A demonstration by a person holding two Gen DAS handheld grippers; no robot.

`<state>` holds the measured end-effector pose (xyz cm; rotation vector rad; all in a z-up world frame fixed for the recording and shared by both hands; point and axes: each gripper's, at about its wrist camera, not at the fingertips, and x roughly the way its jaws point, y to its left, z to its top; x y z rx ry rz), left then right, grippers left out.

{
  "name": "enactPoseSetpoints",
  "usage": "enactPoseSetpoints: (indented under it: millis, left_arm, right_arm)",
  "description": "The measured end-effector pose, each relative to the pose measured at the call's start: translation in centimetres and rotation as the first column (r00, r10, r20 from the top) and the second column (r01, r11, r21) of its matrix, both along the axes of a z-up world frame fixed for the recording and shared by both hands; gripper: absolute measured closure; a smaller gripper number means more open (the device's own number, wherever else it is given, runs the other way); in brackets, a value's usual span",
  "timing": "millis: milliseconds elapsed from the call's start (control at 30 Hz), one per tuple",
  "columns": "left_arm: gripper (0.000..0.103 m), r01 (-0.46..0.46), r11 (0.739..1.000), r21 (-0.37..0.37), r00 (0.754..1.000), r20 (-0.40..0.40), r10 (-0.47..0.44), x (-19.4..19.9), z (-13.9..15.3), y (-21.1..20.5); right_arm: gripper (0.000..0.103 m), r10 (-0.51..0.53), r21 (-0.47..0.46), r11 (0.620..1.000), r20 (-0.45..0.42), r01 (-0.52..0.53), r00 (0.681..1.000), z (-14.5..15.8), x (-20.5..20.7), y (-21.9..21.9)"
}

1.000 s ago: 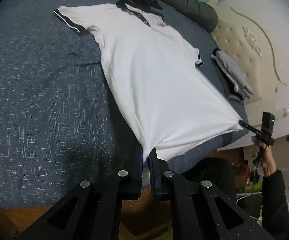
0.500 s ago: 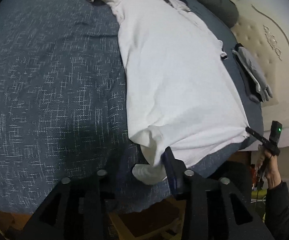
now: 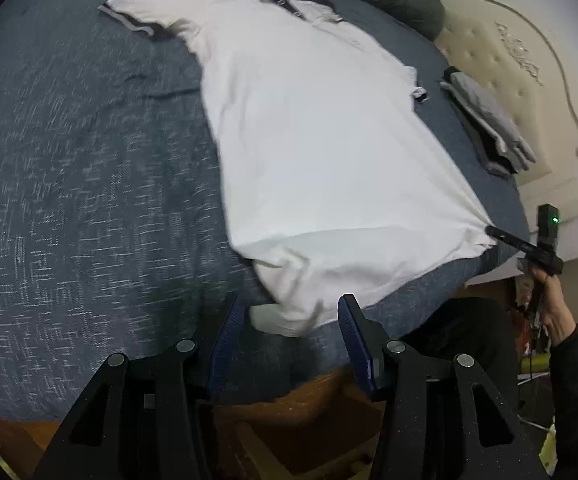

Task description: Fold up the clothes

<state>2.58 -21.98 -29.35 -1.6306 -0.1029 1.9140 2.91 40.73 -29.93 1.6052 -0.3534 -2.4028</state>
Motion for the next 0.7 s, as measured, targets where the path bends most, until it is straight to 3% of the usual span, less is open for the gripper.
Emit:
enactPoseSetpoints:
  millis: [233,400,467,533,633,700]
  left_arm:
    - [0.05,0.034,0.998,-0.05,0.999,-0.036,-0.036,1.1,0.4,2.5]
    - [0.05,0.031,0.995,-0.097,0.999,-0.037,-0.035,0.7,-1.2,3.4]
    - [0.062,0.033,0.993,-0.111,0.998,-0.041,-0.038,0.5,-1.6,3.4]
    - [0.087,0.037,0.992,-0.124,0.998,-0.044,-0.043,0.3,-1.8,3.3]
    - [0.099,0.047,0.99,-0.133,0.997,-0.051,-0.055,0.3,-1.7,3.0]
    - [0.099,0.054,0.991,-0.126,0.997,-0.056,-0.062,0.4,-1.2,2.7]
  right_arm:
    - [0.1,0.009,-0.007,1.0,0.002,-0.009,1.0,0.2,-0.2,-0.8]
    - [0.1,0.022,-0.014,1.0,0.002,-0.022,1.0,0.3,-0.1,-1.4]
    - [0.1,0.029,-0.02,0.999,0.001,-0.029,1.0,0.4,-0.1,-1.6]
    - [0.1,0.037,-0.028,0.999,-0.001,-0.037,0.999,0.5,-0.1,-1.8]
    - [0.1,0.053,-0.034,0.998,-0.005,-0.053,0.999,0.8,0.0,-2.2]
    - [0.1,0.059,-0.037,0.998,-0.02,-0.06,0.998,1.3,0.1,-2.3]
